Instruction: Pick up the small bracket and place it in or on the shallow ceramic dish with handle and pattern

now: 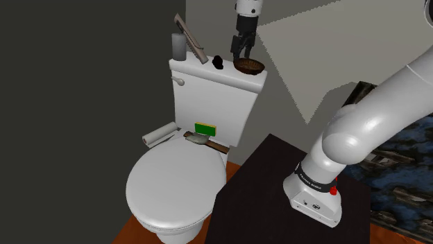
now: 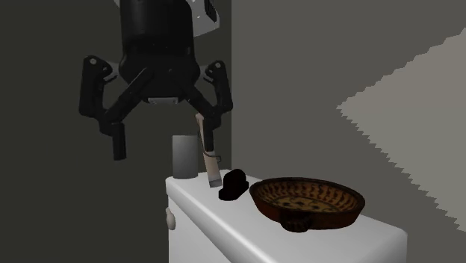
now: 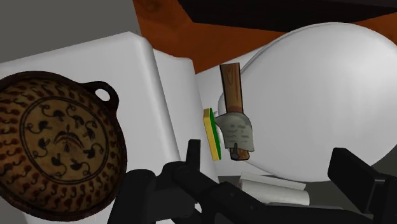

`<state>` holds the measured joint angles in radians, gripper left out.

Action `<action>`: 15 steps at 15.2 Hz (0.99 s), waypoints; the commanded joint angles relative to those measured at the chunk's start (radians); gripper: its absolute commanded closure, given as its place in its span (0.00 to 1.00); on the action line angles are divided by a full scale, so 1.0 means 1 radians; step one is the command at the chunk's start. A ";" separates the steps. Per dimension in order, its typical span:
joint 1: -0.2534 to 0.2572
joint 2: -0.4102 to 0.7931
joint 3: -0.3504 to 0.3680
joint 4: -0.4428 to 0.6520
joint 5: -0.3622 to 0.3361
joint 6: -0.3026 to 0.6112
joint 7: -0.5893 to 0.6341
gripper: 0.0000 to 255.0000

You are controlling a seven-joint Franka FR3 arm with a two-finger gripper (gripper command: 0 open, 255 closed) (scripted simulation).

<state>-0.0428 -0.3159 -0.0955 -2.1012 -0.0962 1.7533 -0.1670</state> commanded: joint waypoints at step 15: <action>-0.079 0.655 -0.076 0.688 0.064 -0.041 -0.146 0.00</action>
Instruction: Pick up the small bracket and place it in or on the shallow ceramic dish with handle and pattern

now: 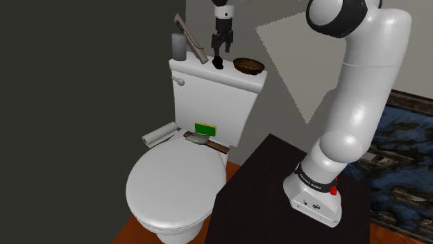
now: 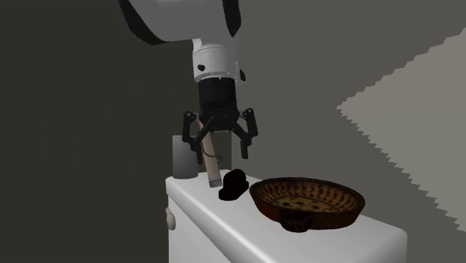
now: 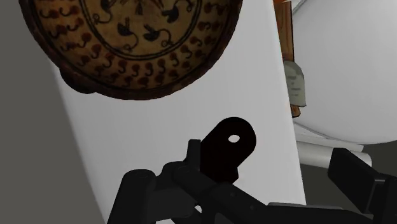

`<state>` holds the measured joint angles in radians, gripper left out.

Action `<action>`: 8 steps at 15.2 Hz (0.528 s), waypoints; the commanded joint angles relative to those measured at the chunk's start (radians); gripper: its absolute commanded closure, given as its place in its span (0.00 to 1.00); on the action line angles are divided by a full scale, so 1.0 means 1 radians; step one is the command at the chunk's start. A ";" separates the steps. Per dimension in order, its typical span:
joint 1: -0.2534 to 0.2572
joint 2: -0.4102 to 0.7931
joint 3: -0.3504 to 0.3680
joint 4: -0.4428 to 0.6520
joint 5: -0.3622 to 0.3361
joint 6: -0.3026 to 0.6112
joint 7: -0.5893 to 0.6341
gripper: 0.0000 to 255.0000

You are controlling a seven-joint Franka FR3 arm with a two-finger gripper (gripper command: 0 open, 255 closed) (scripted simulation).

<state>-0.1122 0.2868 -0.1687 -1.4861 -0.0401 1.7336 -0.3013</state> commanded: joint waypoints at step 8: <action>-0.046 0.231 -0.005 0.268 0.032 -0.039 -0.037 0.00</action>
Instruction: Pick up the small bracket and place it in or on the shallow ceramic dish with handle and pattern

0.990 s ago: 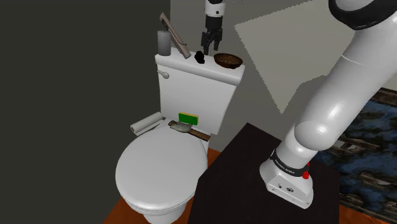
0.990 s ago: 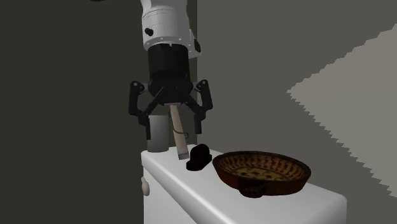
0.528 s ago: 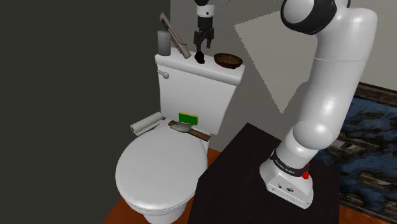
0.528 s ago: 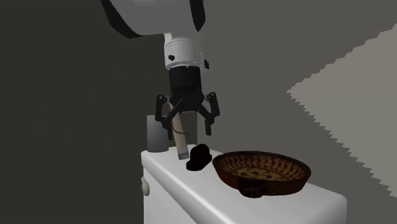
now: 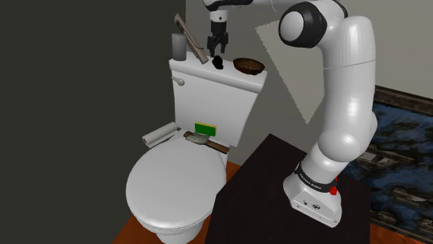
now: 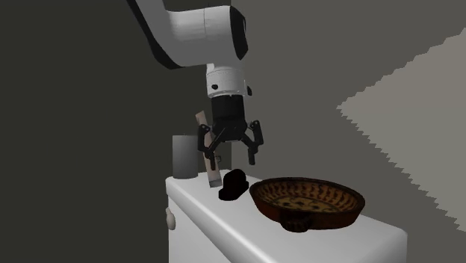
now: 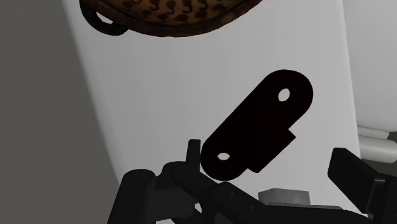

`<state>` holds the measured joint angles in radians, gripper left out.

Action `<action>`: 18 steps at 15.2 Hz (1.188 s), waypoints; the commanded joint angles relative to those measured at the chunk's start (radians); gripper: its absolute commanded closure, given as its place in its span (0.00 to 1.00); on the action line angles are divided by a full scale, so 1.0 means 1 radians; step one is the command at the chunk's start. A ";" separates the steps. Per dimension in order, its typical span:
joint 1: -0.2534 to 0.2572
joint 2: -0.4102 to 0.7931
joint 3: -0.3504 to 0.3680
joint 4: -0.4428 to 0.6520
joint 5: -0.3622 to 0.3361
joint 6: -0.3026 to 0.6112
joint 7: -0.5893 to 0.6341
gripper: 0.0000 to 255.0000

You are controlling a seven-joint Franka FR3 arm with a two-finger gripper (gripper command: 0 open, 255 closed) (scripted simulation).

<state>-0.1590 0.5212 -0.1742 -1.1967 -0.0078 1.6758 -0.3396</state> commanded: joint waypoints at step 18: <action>0.001 -0.008 0.000 -0.077 -0.001 0.069 0.001 1.00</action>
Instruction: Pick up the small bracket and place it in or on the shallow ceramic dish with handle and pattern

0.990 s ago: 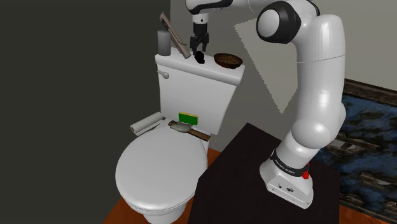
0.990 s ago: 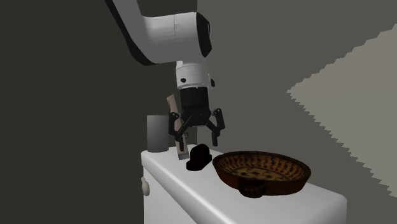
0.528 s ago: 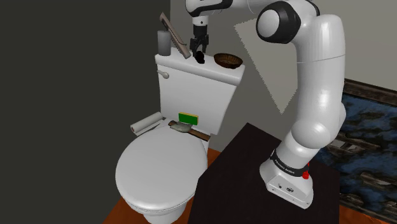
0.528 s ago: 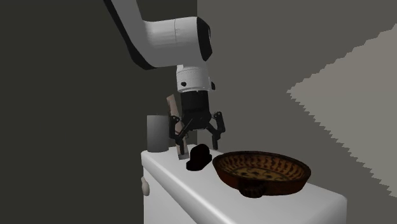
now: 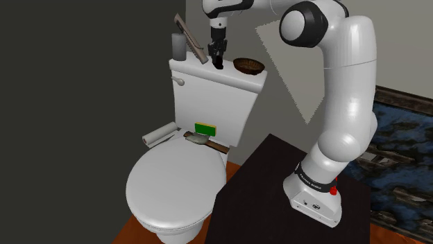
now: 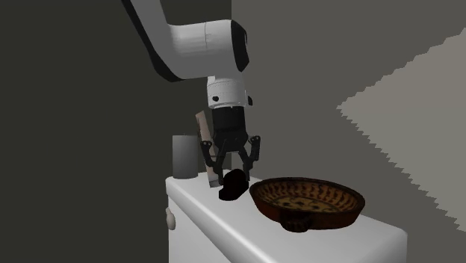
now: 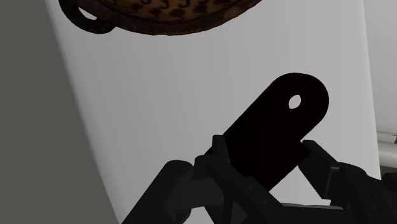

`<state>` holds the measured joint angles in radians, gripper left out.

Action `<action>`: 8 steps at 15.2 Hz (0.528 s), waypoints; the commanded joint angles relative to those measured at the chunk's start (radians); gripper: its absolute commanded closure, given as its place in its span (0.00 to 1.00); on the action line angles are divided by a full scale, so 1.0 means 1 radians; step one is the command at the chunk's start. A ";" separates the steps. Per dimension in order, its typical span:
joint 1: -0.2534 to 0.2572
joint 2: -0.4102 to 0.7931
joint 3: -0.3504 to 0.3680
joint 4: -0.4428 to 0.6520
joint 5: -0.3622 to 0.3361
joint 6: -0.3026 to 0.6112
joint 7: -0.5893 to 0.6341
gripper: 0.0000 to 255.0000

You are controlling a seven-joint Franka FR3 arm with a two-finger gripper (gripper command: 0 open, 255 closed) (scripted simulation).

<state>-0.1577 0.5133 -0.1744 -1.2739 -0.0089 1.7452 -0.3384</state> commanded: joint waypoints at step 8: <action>-0.003 0.004 -0.001 0.073 0.001 -0.069 -0.004 1.00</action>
<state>-0.1608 0.5143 -0.1753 -1.2167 -0.0084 1.6898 -0.3427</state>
